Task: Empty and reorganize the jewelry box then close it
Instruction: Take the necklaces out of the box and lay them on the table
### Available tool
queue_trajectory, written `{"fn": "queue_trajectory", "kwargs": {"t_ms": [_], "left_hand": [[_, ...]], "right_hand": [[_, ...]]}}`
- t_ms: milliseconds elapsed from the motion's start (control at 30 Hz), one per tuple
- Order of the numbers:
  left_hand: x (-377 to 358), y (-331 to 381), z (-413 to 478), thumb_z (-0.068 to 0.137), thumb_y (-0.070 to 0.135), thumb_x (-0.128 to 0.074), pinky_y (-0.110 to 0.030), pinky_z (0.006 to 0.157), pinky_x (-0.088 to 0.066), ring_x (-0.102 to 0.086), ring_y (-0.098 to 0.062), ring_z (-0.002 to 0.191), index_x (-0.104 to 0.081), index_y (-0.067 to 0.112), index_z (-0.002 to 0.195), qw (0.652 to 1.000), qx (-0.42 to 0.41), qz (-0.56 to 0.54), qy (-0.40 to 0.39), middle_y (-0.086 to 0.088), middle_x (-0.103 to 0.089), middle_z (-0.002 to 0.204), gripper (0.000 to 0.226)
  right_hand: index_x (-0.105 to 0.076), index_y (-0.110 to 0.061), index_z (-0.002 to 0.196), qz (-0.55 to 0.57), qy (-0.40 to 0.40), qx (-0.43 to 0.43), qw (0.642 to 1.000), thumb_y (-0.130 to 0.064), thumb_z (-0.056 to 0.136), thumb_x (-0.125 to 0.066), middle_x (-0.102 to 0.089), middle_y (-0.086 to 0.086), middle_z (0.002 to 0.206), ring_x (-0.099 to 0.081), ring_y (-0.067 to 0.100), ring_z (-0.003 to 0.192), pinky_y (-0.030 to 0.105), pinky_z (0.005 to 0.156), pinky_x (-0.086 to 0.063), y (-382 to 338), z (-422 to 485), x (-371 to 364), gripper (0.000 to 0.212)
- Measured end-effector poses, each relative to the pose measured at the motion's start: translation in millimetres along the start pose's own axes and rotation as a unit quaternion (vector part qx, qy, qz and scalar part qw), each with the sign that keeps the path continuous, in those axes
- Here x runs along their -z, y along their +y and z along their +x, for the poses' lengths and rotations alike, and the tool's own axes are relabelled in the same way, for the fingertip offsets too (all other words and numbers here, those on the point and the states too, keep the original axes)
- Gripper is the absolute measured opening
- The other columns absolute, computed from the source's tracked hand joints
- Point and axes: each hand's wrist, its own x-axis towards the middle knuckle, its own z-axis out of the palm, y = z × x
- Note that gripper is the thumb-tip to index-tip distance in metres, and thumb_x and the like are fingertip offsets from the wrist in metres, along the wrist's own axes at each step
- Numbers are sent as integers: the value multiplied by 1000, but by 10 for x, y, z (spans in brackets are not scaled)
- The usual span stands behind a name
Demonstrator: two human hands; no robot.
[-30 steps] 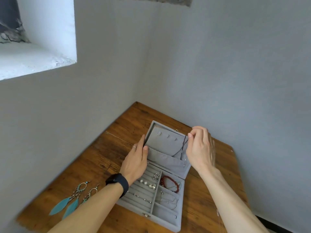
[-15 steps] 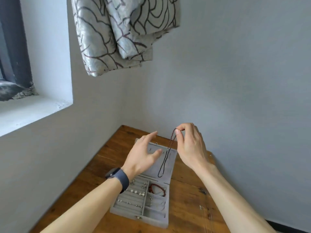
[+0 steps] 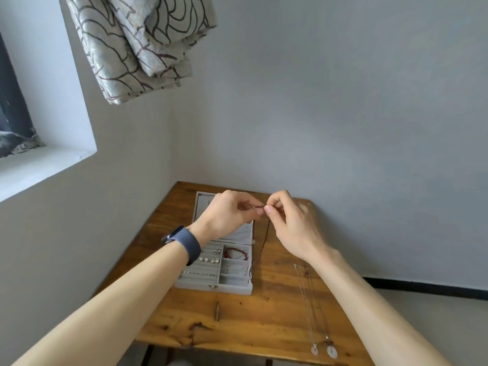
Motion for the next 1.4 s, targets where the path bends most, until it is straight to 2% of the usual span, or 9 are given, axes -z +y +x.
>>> {"fn": "queue_trajectory", "kwargs": {"t_ms": [100, 267, 400, 500, 633, 867, 1067, 1300, 1400], "left_hand": [[-29, 32, -111, 92, 32, -68, -19, 71, -51, -68, -4, 72, -75, 29, 90, 998, 34, -32, -47, 10, -74, 78, 8], [-22, 181, -228, 97, 27, -61, -31, 75, -54, -68, -17, 73, -68, 13, 87, 975, 83, -203, -45, -2, -71, 79, 19], [-41, 291, -284, 99, 29, -59, -43, 82, -54, -67, -21, 75, -66, 15, 85, 971, 83, -217, -63, -9, -71, 86, 21], [-54, 310, -320, 98, 30, -59, -49, 88, -55, -69, -23, 78, -67, 15, 89, 971, 88, -211, -66, -8, -73, 88, 20], [32, 232, -352, 101, 31, -54, -40, 78, -55, -68, -20, 76, -63, 11, 104, 960, 124, -247, -53, -6, -76, 96, 22], [107, -105, -418, 98, 23, -53, -28, 55, -41, -52, -14, 53, -56, 17, 103, 921, 193, -337, 20, -6, -75, 106, 8], [-70, -479, -520, 89, 25, -64, -26, 53, -41, -52, -13, 56, -62, 19, 110, 913, 246, -323, 33, 0, -72, 93, 22], [-522, -730, -577, 95, 12, -65, -13, 53, -49, -65, -2, 60, -71, 19, 105, 972, 205, -98, -51, -1, -74, 88, 14], [-798, -750, -519, 94, 16, -68, -20, 68, -57, -70, -8, 79, -73, 22, 102, 981, 179, -25, -77, 4, -74, 91, 12]], "right_hand": [[-47, -31, 115, -18, -57, -22, 998, -29, 99, -56, -52, -19, 95, -54, 1, 86, 16, 69, -46, 68, -299, -31, 18], [-63, -25, 105, 56, -70, -133, 987, -27, 96, -61, -58, -14, 102, -57, -1, 92, 26, 82, -50, 164, -804, -272, 9], [-54, -42, 129, 335, -143, -289, 885, -62, 77, -67, -57, -24, 129, -53, -10, 115, 28, 100, -43, -16, -1090, -534, 58], [-63, -44, 121, 388, -200, -313, 844, -67, 78, -64, -63, -25, 127, -55, -8, 119, 28, 100, -42, -190, -1244, -796, 49], [-74, -25, 99, 460, -144, -376, 791, -48, 94, -59, -73, -7, 113, -68, 8, 109, 37, 99, -50, -302, -1496, -1095, 28], [-77, -15, 95, 571, -11, -461, 680, -38, 86, -68, -72, 9, 93, -69, 22, 84, 29, 72, -54, -241, -1914, -1141, 26], [-74, -7, 100, 517, 49, -469, 714, -35, 81, -72, -74, 12, 88, -71, 24, 81, 27, 70, -56, -108, -2355, -963, 34], [-71, -16, 111, 428, 108, -461, 770, -26, 100, -52, -75, 7, 94, -71, 19, 82, 31, 77, -59, 45, -2850, -655, 24], [-70, -15, 112, 423, 146, -472, 760, -33, 97, -51, -75, 6, 97, -70, 18, 79, 30, 73, -58, 85, -2994, -551, 30]]}}
